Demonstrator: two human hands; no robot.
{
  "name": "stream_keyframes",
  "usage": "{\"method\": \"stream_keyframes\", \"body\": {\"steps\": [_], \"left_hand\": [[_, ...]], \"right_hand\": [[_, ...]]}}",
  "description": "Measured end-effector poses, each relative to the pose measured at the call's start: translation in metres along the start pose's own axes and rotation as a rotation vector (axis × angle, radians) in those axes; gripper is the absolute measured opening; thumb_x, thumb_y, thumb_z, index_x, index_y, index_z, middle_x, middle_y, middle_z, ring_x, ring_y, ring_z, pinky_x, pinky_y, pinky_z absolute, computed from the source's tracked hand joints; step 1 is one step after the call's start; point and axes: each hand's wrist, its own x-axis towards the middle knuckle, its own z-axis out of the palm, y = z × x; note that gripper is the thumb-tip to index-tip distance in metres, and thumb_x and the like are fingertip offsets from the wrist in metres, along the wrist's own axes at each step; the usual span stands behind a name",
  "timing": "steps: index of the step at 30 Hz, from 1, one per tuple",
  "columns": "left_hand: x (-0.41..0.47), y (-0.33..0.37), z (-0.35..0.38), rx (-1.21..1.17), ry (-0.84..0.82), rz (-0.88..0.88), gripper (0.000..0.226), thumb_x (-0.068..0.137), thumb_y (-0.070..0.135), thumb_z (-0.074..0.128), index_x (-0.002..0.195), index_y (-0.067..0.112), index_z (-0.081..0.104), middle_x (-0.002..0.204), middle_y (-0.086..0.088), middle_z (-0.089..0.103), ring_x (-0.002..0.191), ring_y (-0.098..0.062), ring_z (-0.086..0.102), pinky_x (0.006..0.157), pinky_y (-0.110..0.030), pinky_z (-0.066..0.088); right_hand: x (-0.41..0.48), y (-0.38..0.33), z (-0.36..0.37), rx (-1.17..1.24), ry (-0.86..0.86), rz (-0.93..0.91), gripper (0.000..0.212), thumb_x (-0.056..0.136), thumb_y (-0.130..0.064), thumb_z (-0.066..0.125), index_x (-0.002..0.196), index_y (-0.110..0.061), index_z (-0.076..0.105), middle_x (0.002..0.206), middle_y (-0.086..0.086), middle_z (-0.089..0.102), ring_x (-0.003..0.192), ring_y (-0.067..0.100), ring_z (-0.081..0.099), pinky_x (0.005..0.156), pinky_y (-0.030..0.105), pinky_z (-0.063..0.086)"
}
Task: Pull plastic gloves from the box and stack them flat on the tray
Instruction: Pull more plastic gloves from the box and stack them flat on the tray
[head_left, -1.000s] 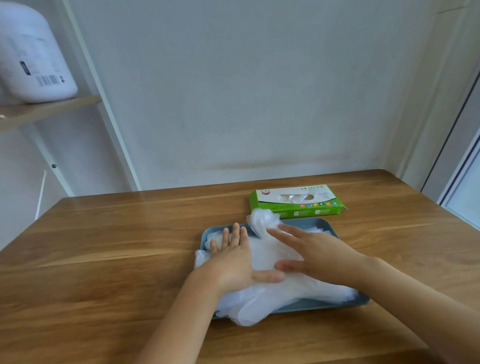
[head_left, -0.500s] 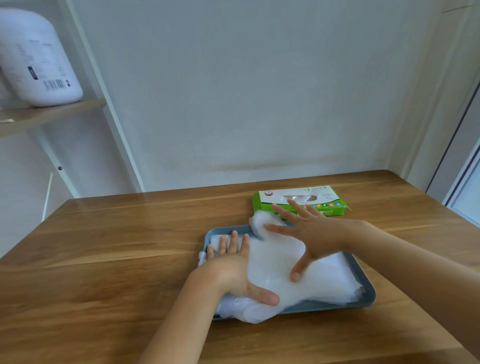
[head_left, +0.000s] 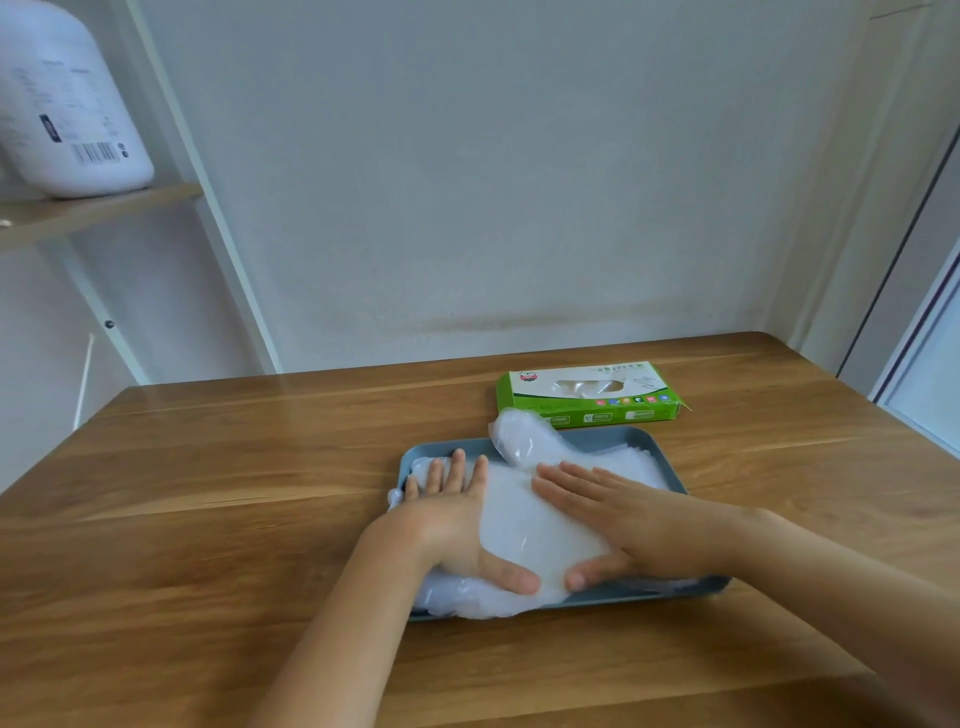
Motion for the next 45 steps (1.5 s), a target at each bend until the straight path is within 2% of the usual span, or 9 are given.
{"method": "stream_keyframes", "body": {"steps": [10, 13, 17, 20, 24, 28, 31, 37, 45], "left_hand": [[-0.016, -0.032, -0.01, 0.147, -0.02, 0.052, 0.125, 0.075, 0.061, 0.069, 0.149, 0.022, -0.024, 0.157, -0.005, -0.028, 0.144, -0.021, -0.027, 0.117, -0.043, -0.017], [-0.02, -0.042, -0.025, 0.107, -0.07, 0.047, 0.129, 0.068, 0.067, 0.071, 0.151, 0.027, -0.019, 0.158, -0.001, -0.026, 0.144, -0.019, -0.026, 0.12, -0.04, -0.012], [-0.019, -0.048, -0.055, -0.118, 0.06, 0.031, 0.117, 0.068, 0.072, 0.061, 0.154, 0.029, -0.006, 0.161, 0.005, -0.01, 0.148, -0.013, -0.008, 0.122, -0.034, 0.003], [-0.001, -0.043, -0.074, -0.227, 0.261, 0.063, 0.098, 0.079, 0.067, 0.055, 0.155, 0.026, 0.009, 0.161, 0.01, 0.011, 0.147, -0.009, 0.014, 0.118, -0.025, 0.015], [0.04, -0.026, -0.085, -0.352, 0.301, 0.176, 0.07, 0.092, 0.052, 0.052, 0.152, 0.028, 0.025, 0.158, 0.012, 0.025, 0.143, -0.008, 0.025, 0.117, -0.027, 0.021], [0.085, -0.008, -0.089, -0.318, 0.301, 0.226, 0.053, 0.099, 0.037, 0.048, 0.149, 0.028, 0.032, 0.156, 0.006, 0.032, 0.142, -0.013, 0.031, 0.116, -0.031, 0.024], [0.11, 0.005, -0.088, -0.292, 0.253, 0.232, 0.055, 0.099, 0.036, 0.049, 0.15, 0.028, 0.03, 0.156, 0.007, 0.03, 0.144, -0.013, 0.027, 0.116, -0.028, 0.021], [0.132, 0.009, -0.085, -0.25, 0.161, 0.171, 0.067, 0.093, 0.052, 0.053, 0.151, 0.04, 0.021, 0.162, 0.004, 0.007, 0.149, -0.012, 0.007, 0.118, -0.032, 0.01], [0.129, 0.011, -0.085, -0.265, 0.151, 0.162, 0.067, 0.093, 0.051, 0.053, 0.151, 0.041, 0.02, 0.163, 0.002, 0.002, 0.149, -0.012, 0.003, 0.117, -0.03, 0.007]], "right_hand": [[-0.022, 0.034, -0.021, -0.098, -0.14, 0.218, 0.116, 0.07, -0.078, 0.054, 0.15, -0.032, -0.016, 0.156, -0.016, -0.019, 0.144, 0.012, -0.018, 0.117, 0.039, -0.009], [-0.023, 0.036, -0.04, 0.066, -0.053, 0.248, 0.096, 0.067, -0.075, 0.059, 0.148, -0.042, 0.02, 0.153, -0.025, 0.019, 0.142, 0.007, 0.021, 0.112, 0.031, 0.022], [0.003, 0.057, -0.059, 0.174, 0.377, 0.24, 0.046, 0.08, -0.059, 0.061, 0.122, -0.039, 0.059, 0.107, -0.025, 0.061, 0.093, -0.002, 0.058, 0.081, 0.02, 0.042], [0.034, 0.084, -0.061, 0.177, 0.578, 0.227, 0.025, 0.092, -0.034, 0.059, 0.117, -0.033, 0.063, 0.117, -0.011, 0.064, 0.092, 0.006, 0.053, 0.077, 0.021, 0.037], [0.068, 0.106, -0.061, 0.161, 0.582, 0.196, 0.027, 0.097, -0.012, 0.05, 0.114, -0.024, 0.067, 0.122, -0.002, 0.06, 0.105, 0.015, 0.052, 0.078, 0.019, 0.031], [0.084, 0.115, -0.06, 0.28, 0.462, 0.178, 0.024, 0.093, -0.036, 0.056, 0.113, -0.041, 0.067, 0.136, -0.002, 0.047, 0.129, 0.016, 0.035, 0.099, 0.026, 0.029], [0.087, 0.115, -0.06, 0.314, 0.408, 0.194, 0.029, 0.087, -0.051, 0.057, 0.112, -0.042, 0.068, 0.139, -0.003, 0.043, 0.133, 0.016, 0.027, 0.108, 0.032, 0.024], [0.092, 0.116, -0.057, 0.282, 0.528, 0.162, 0.016, 0.086, -0.01, 0.061, 0.089, -0.02, 0.074, 0.124, -0.003, 0.047, 0.12, 0.016, 0.035, 0.09, 0.019, 0.026], [0.088, 0.124, -0.056, 0.379, 0.556, 0.12, 0.025, 0.086, -0.017, 0.066, 0.069, -0.031, 0.055, 0.105, -0.009, 0.048, 0.1, 0.011, 0.043, 0.076, 0.015, 0.031]]}}
